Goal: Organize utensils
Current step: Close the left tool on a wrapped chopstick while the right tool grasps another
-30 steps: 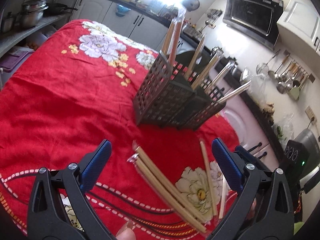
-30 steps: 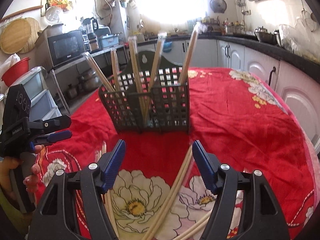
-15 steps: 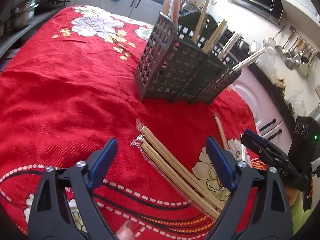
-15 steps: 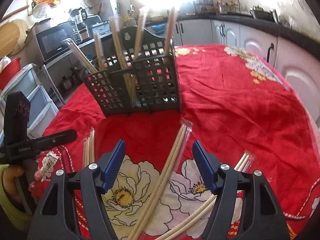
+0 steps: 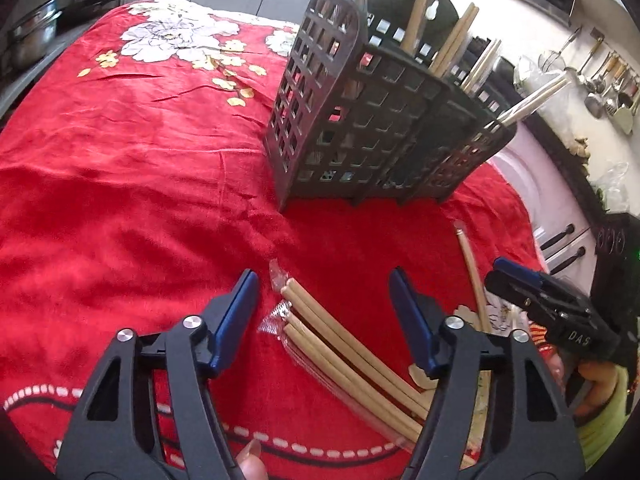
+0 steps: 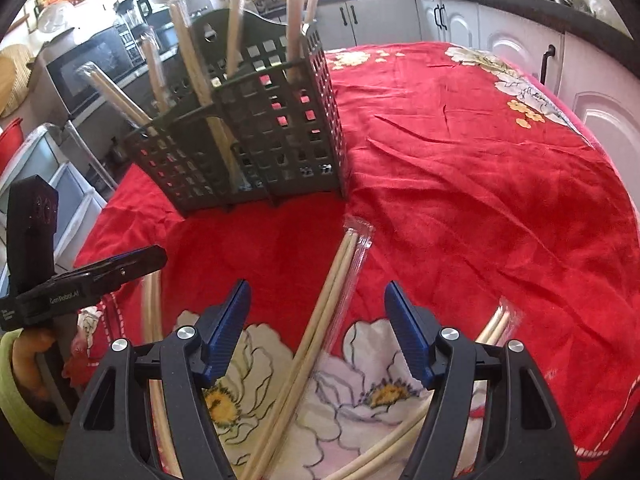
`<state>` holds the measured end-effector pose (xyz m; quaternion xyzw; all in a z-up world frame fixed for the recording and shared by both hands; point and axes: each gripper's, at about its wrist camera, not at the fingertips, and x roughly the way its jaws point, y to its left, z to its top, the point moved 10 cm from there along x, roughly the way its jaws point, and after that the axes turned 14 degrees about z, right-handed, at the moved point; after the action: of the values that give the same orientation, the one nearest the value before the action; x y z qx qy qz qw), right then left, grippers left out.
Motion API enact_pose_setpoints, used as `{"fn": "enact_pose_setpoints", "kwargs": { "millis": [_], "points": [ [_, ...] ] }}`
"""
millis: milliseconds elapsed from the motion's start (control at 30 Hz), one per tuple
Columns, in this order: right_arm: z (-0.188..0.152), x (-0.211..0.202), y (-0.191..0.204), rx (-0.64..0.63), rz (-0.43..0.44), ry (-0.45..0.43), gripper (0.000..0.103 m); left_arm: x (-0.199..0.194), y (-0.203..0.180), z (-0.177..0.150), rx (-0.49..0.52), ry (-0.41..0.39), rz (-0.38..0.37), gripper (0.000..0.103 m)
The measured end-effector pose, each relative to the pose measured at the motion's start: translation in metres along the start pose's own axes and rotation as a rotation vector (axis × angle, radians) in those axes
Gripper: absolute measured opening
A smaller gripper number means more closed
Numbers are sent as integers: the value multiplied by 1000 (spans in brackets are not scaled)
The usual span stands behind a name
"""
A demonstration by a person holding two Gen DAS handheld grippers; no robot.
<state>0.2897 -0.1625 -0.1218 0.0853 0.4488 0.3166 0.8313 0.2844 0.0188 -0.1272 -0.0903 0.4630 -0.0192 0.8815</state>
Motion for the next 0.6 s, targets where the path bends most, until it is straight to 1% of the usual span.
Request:
{"fn": "enact_pose_setpoints", "kwargs": {
  "millis": [33,133,167,300,333,467,567,600],
  "points": [
    [1,2,-2,1,-7,7,67,2,0,1,7,2,10,50],
    [7,11,-9,19,-19,40,67,5,-1,4,15,6,20,47],
    [9,14,-10,26,-22,50,67,6,-1,5,18,7,25,44],
    [15,28,-17,60,-29,97,65,11,-2,9,33,9,49,36],
    [17,30,-18,60,-34,102,62,11,-2,9,39,10,54,33],
    [22,38,-19,73,-49,122,58,12,-3,9,53,15,66,23],
    [25,41,-19,74,-63,128,52,12,-4,7,59,18,67,17],
    [26,42,-20,75,-68,126,48,11,-5,6,60,19,66,16]
  ]
}}
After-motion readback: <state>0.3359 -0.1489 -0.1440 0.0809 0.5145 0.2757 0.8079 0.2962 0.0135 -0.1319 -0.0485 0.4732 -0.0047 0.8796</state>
